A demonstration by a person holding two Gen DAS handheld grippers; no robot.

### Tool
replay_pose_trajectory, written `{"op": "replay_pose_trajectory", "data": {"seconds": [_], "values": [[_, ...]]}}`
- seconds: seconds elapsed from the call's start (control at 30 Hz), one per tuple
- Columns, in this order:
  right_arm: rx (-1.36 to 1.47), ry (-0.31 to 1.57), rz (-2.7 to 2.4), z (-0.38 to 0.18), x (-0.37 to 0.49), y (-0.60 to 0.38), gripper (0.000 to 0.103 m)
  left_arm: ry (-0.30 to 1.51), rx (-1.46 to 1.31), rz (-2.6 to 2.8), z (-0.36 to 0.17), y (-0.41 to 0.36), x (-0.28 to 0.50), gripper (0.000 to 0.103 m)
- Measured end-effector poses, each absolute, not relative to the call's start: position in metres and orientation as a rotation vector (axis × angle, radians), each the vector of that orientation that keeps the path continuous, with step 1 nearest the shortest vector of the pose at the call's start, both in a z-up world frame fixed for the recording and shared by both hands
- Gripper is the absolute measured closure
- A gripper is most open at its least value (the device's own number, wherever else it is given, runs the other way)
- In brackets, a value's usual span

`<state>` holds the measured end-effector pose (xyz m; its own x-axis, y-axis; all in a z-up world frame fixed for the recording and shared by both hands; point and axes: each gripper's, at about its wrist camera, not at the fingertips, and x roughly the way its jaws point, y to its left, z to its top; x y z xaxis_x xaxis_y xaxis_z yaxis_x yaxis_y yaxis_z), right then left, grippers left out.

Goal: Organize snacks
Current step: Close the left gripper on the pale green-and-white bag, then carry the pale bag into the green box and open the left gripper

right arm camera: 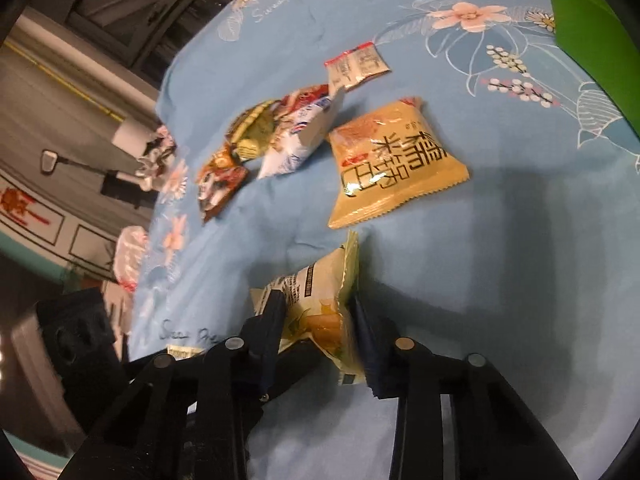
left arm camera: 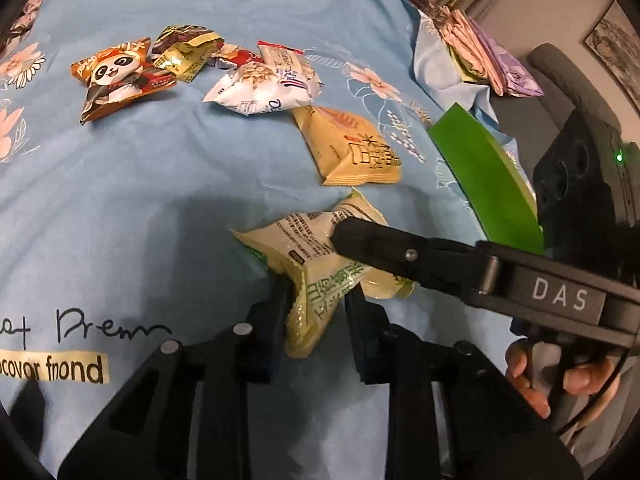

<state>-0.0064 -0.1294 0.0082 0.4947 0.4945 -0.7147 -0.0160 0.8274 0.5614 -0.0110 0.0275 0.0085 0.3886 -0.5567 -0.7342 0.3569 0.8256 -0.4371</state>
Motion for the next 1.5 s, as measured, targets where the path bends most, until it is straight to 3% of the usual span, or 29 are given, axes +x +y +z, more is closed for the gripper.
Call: {"op": "replay_pose_trajectory", "data": {"seconds": [0.4,0.67,1.03,1.23,1.3,1.33,1.37,1.4,1.43,1.47,1.5], "values": [[0.529,0.848,0.329,0.058,-0.033,-0.151,0.069,0.836,-0.159,-0.651,0.061,0.007,-0.028,0.084],[0.459,0.655,0.091,0.110,-0.068,-0.207,0.068,0.720,-0.063,-0.773,0.109,-0.079,-0.040,0.086],[0.752,0.510,-0.063,0.094,-0.107,-0.341,0.070,0.648,0.079,-0.939,0.128,-0.212,-0.055,0.088],[0.876,0.546,-0.232,0.062,-0.108,-0.385,0.070,0.723,0.168,-0.959,0.100,-0.274,-0.041,0.089],[0.899,0.539,-0.283,0.059,-0.111,-0.392,0.068,0.729,0.135,-0.947,0.099,-0.276,-0.039,0.083],[0.922,0.534,-0.290,0.059,-0.113,-0.394,0.061,0.721,0.116,-0.940,0.102,-0.273,-0.039,0.079],[0.936,0.525,-0.297,0.061,-0.116,-0.395,0.050,0.708,0.105,-0.935,0.106,-0.271,-0.041,0.065],[0.936,0.512,-0.303,0.063,-0.119,-0.396,0.043,0.682,0.091,-0.923,0.111,-0.264,-0.045,0.037],[0.927,0.494,-0.310,0.066,-0.123,-0.396,0.024,0.643,0.094,-0.892,0.116,-0.256,-0.049,0.024],[0.926,0.466,-0.301,0.069,-0.126,-0.396,0.006,0.574,0.108,-0.828,0.123,-0.244,-0.054,0.000],[0.931,0.437,-0.286,0.073,-0.128,-0.397,0.000,0.531,0.115,-0.812,0.127,-0.234,-0.059,0.000]]}}
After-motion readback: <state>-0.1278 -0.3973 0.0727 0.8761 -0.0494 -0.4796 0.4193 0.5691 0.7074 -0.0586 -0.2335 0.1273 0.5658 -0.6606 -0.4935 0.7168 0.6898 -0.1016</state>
